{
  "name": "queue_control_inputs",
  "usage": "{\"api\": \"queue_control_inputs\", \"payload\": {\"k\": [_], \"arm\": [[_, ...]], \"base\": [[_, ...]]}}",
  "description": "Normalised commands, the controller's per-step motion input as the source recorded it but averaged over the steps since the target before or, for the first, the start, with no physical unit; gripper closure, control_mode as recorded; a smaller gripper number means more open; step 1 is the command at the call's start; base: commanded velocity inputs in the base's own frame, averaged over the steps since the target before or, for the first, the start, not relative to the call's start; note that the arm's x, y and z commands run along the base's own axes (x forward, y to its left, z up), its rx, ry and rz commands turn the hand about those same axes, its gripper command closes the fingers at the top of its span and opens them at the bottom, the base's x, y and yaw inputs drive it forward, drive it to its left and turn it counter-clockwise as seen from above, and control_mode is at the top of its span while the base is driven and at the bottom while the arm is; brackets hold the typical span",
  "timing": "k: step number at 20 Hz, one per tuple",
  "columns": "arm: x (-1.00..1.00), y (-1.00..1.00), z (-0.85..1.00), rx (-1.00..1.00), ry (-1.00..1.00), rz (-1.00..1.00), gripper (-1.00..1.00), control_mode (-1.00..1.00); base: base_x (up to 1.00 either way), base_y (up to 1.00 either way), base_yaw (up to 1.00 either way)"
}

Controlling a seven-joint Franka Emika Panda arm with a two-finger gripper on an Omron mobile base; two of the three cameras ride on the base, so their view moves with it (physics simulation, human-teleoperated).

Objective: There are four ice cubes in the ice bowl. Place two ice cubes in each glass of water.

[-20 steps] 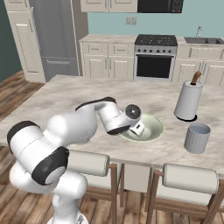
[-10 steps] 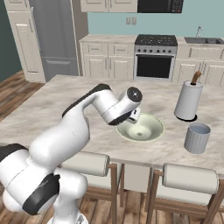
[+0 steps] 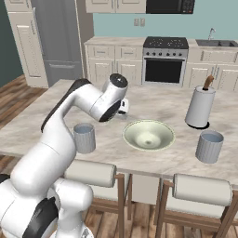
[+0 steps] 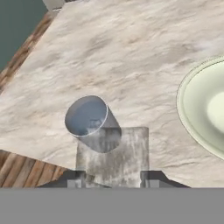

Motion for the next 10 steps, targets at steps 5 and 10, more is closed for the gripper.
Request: {"api": "queue_control_inputs", "payload": {"k": [5,10], "arm": [[-0.25,0.69,0.18,-0.17,0.04,0.14,1.00,-1.00],[-0.10,0.60,0.10,-0.14,0.07,0.12,1.00,-1.00]], "base": [[0.00,0.00,0.00],[0.00,0.00,0.00]]}}
